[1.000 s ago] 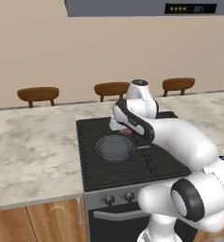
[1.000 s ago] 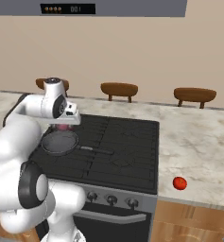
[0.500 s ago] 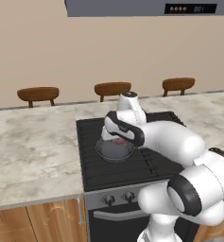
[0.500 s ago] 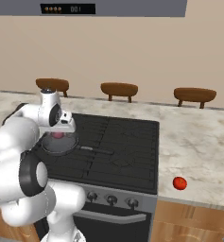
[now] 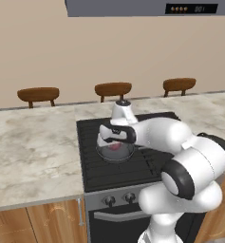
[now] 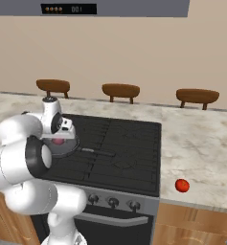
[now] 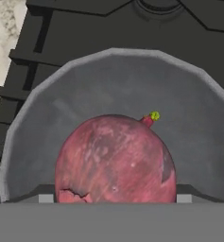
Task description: Place the pan on the front left burner on the stove. Then place the tomato and the onion in the pan and turn on the front left burner.
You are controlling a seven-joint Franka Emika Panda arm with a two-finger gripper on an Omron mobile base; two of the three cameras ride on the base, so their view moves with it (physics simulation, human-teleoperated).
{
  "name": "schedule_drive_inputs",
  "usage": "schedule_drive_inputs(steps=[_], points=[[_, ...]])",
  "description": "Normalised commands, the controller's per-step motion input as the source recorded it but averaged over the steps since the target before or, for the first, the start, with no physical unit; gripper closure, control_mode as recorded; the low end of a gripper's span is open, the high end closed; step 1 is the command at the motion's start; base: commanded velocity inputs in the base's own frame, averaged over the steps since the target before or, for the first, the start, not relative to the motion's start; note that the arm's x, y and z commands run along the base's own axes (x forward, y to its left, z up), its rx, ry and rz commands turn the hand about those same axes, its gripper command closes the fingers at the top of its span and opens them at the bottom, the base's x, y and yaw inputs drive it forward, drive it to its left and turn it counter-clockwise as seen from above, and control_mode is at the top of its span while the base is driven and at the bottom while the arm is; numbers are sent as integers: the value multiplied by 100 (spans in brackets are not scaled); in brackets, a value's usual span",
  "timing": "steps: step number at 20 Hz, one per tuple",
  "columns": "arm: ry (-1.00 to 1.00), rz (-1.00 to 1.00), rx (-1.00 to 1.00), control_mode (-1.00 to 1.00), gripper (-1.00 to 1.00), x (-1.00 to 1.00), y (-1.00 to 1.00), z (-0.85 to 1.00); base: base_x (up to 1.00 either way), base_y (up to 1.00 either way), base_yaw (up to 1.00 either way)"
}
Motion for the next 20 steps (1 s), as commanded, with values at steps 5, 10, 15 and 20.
schedule_drive_inputs(steps=[5,10,15,20], points=[[0,0,0,-100,100,14,0,-26,0,0,0],[0,0,-1,-100,100,0,0,-20,0,0,0],[0,0,-1,-100,-100,-19,0,-5,0,0,0],[0,0,0,-100,-100,-31,-12,1,0,0,0]])
